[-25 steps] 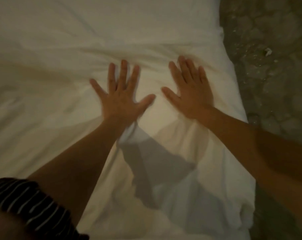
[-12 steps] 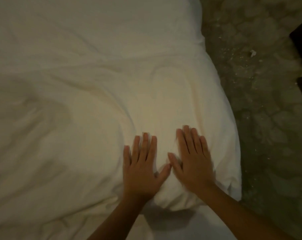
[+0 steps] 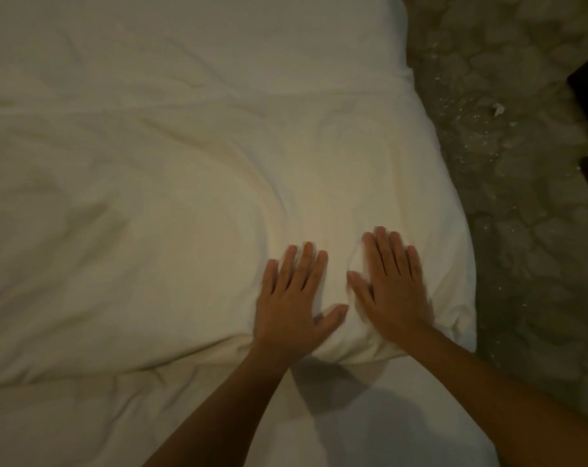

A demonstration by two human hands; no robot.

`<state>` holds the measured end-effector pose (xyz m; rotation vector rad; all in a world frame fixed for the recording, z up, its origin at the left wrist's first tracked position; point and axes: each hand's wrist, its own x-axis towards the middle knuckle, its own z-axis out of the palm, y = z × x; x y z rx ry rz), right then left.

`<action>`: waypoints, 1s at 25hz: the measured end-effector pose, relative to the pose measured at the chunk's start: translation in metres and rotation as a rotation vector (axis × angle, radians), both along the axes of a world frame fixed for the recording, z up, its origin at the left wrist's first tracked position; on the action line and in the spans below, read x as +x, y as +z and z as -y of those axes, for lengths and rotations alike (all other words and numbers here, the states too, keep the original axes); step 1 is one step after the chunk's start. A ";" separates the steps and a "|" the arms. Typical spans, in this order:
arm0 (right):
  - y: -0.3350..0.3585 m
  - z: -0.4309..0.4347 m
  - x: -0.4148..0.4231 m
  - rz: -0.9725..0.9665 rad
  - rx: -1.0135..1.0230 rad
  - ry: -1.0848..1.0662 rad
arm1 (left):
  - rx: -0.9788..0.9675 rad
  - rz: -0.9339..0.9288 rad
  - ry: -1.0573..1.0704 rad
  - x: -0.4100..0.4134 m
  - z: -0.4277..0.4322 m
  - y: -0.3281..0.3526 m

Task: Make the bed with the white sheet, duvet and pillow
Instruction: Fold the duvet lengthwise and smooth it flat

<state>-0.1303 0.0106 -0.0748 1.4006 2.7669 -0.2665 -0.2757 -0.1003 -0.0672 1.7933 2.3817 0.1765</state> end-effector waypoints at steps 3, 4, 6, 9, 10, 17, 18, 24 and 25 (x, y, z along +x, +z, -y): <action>0.008 0.005 0.002 -0.025 -0.059 0.046 | 0.030 -0.035 -0.024 -0.019 0.018 0.010; 0.012 0.009 0.000 -0.047 -0.069 0.070 | 0.030 -0.042 -0.016 -0.025 0.024 0.013; 0.021 0.020 -0.010 -0.086 -0.108 0.164 | -0.004 -0.043 -0.002 -0.039 0.038 0.018; 0.028 0.041 -0.025 -0.081 -0.157 0.378 | -0.071 -0.033 -0.037 -0.070 0.073 0.016; 0.029 0.050 -0.028 -0.061 -0.156 0.433 | -0.083 -0.022 -0.036 -0.081 0.087 0.016; 0.024 0.087 -0.053 0.067 -0.090 0.553 | -0.080 -0.073 -0.090 -0.106 0.133 0.017; 0.022 0.087 -0.054 0.088 -0.084 0.560 | -0.092 -0.080 -0.098 -0.107 0.132 0.015; 0.013 0.090 -0.054 0.089 -0.032 0.560 | -0.141 -0.072 -0.046 -0.104 0.132 0.008; 0.013 0.091 -0.054 0.091 -0.029 0.556 | -0.140 -0.059 -0.042 -0.103 0.132 0.008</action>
